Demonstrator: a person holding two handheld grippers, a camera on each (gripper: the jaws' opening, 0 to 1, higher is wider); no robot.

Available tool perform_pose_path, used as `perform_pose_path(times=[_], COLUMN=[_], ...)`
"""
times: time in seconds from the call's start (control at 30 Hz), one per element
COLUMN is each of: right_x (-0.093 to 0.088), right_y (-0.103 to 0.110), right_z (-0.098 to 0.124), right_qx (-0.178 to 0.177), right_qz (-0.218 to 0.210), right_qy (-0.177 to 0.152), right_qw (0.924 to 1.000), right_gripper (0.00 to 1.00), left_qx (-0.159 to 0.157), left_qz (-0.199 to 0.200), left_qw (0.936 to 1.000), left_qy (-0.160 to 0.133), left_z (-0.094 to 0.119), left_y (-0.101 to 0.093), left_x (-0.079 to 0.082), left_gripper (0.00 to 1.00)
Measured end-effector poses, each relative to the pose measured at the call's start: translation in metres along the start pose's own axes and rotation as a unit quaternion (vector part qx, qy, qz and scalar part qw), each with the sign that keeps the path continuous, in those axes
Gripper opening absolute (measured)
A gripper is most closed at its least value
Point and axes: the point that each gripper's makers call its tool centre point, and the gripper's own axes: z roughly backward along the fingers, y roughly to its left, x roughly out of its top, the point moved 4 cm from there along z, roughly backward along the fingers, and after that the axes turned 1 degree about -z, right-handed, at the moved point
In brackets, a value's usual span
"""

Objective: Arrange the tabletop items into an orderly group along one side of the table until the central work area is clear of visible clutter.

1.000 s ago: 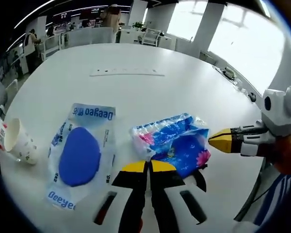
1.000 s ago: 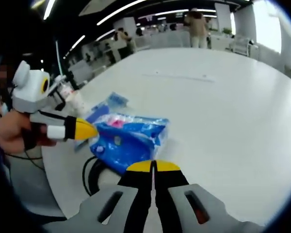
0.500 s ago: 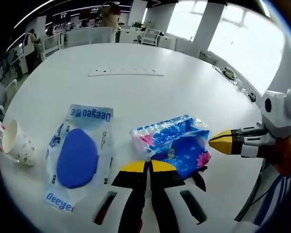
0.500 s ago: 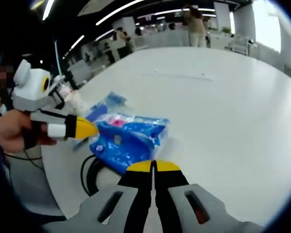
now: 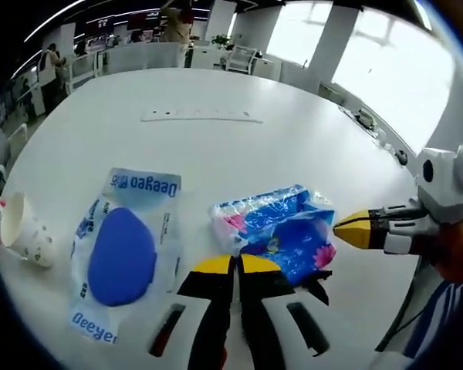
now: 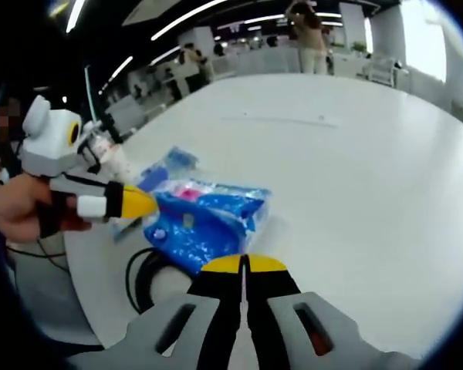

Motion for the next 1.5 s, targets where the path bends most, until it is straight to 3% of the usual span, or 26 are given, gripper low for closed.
perform_pose_path(times=[0.23, 0.53, 0.87, 1.5], right_x=[0.005, 0.004, -0.004, -0.003], right_y=[-0.012, -0.034, -0.052, -0.060], right_z=[0.002, 0.003, 0.006, -0.001], right_qx=[-0.008, -0.025, -0.042, -0.055], right_qz=[-0.006, -0.021, -0.044, -0.060], right_qy=[-0.006, -0.008, -0.004, -0.005], right_qw=[0.9999, 0.9994, 0.9982, 0.9967], right_gripper=[0.00, 0.00, 0.00, 0.00], left_qx=[-0.009, -0.035, -0.047, -0.061], left_qz=[-0.005, -0.014, -0.022, -0.016], left_qw=[0.9999, 0.9993, 0.9986, 0.9976], left_qy=[-0.005, -0.006, 0.009, 0.028], left_z=[-0.011, -0.029, -0.044, -0.050], left_y=[-0.003, -0.023, -0.029, -0.025], left_x=[0.012, 0.025, 0.023, 0.020], left_gripper=[0.00, 0.01, 0.02, 0.12])
